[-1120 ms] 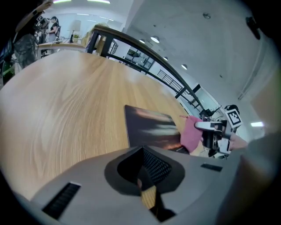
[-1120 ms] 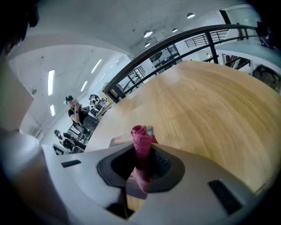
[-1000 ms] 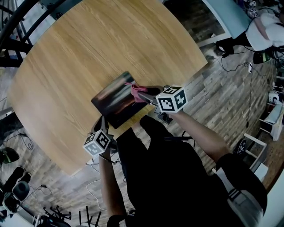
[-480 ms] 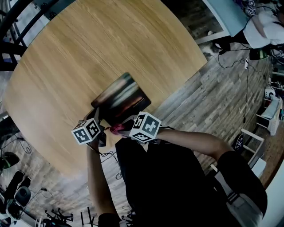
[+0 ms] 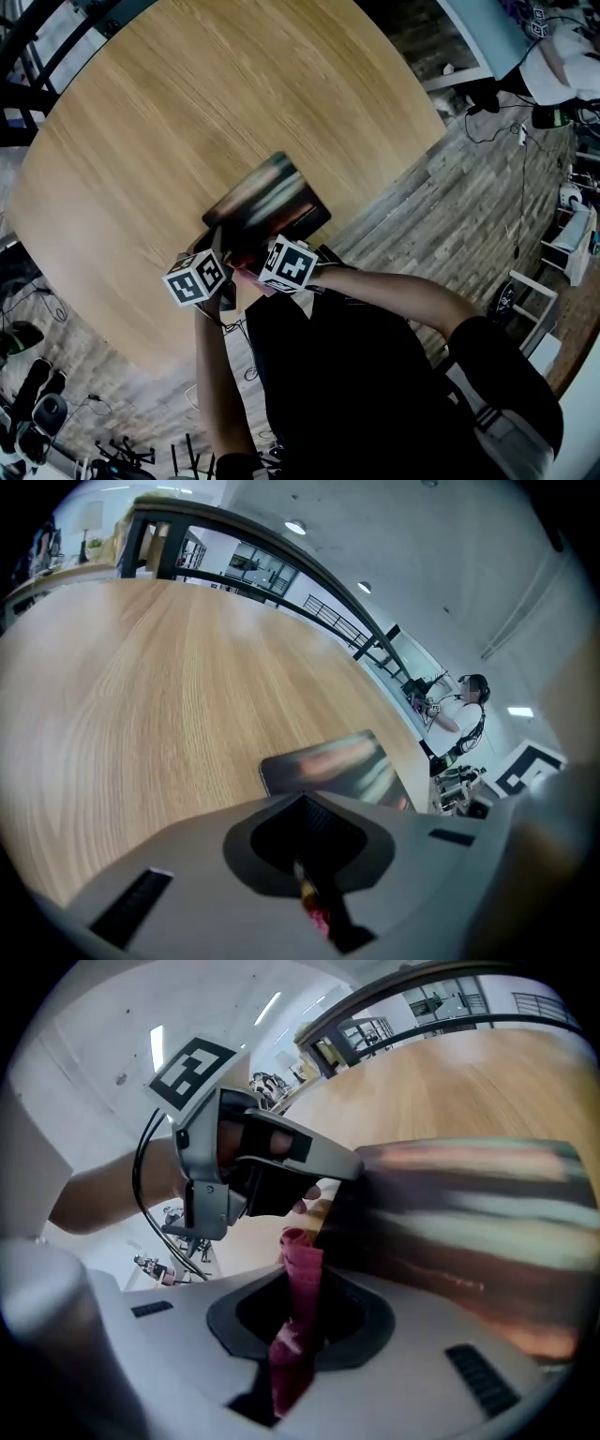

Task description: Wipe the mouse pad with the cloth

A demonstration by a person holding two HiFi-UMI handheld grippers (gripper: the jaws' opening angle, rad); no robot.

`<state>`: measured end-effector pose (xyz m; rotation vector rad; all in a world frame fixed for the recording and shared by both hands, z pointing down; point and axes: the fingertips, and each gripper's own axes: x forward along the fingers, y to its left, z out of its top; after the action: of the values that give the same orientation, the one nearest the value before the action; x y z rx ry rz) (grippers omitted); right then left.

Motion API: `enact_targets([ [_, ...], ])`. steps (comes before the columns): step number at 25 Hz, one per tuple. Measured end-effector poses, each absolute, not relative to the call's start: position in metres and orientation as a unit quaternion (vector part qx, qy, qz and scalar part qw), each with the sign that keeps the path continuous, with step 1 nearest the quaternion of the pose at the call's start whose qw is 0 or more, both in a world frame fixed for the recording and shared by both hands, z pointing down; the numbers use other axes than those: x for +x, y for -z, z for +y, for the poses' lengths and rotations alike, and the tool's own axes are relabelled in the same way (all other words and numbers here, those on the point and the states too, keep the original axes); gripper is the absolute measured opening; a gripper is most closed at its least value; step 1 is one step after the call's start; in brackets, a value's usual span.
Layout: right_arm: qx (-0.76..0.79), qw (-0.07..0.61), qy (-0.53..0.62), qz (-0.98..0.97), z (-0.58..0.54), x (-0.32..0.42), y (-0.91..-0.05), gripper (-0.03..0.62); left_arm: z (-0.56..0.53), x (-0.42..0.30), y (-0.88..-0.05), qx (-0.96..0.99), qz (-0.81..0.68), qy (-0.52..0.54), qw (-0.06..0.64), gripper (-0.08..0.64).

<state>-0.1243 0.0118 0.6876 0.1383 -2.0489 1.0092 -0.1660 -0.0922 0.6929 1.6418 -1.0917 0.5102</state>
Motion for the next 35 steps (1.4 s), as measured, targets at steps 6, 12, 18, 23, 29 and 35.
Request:
enact_targets([
  [6,0.054,0.427,-0.381,-0.819,0.009,-0.124,-0.687,0.067,-0.092,-0.167,-0.691,0.68,-0.468,-0.2,0.527,0.023],
  [12,0.069,0.424,-0.382,-0.818,0.0,-0.122,-0.687,0.067,-0.092,-0.17,-0.689,0.687,-0.469,-0.224,0.508,0.023],
  [18,0.101,0.42,-0.383,-0.817,-0.02,-0.095,-0.687,0.067,-0.09,-0.17,-0.689,0.684,-0.467,-0.224,0.514,0.023],
  [23,0.137,0.41,-0.393,-0.812,-0.041,-0.061,-0.689,0.067,-0.09,-0.169,-0.69,0.681,-0.472,-0.229,0.512,0.023],
  [29,0.173,0.402,-0.402,-0.805,-0.059,-0.032,-0.688,0.067,-0.09,-0.172,-0.689,0.676,-0.479,-0.238,0.508,0.023],
  [35,0.224,0.39,-0.412,-0.793,-0.081,0.009,-0.691,0.067,-0.091,-0.175,-0.692,0.671,-0.491,-0.235,0.503,0.023],
])
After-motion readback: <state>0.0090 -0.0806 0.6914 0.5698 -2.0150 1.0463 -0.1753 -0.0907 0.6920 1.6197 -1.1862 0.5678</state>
